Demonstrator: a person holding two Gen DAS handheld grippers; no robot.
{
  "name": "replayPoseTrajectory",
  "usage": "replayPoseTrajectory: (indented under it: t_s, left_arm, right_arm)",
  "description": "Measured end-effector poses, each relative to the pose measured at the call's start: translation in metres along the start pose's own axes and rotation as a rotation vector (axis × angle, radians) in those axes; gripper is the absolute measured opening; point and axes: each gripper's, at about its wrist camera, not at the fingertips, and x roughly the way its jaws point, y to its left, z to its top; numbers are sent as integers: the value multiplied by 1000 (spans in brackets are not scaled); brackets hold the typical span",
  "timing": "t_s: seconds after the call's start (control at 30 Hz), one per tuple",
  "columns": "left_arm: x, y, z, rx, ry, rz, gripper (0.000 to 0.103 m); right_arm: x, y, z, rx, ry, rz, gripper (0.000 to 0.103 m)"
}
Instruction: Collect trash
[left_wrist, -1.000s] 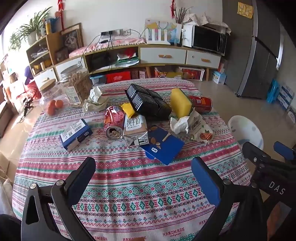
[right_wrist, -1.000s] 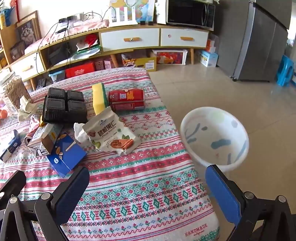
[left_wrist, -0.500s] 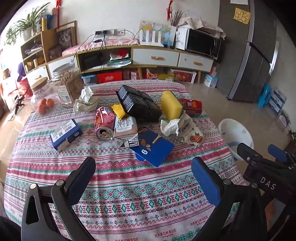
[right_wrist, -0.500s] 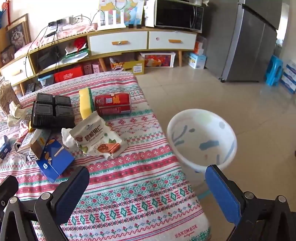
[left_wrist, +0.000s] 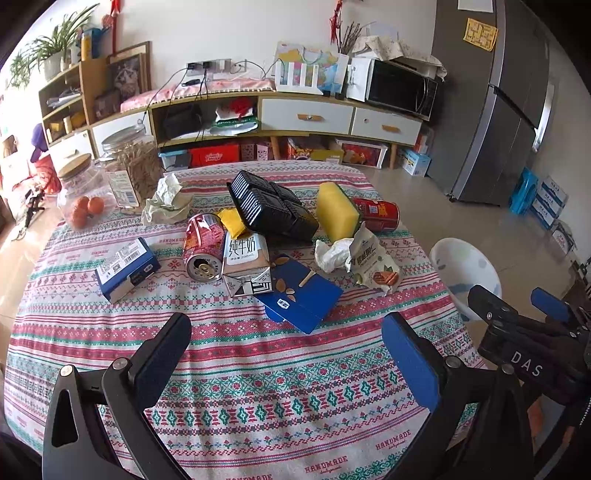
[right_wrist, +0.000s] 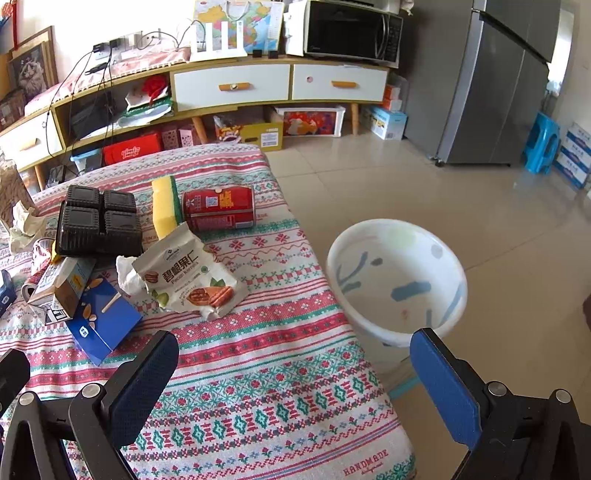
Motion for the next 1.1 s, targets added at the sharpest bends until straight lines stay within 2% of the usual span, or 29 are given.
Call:
replayPoseTrajectory:
  t_s: [1.1]
  left_arm:
    - [2,-1,0,-6,-1,-11,102]
  right_arm:
    - [3,5,-3,-15,9,0,103]
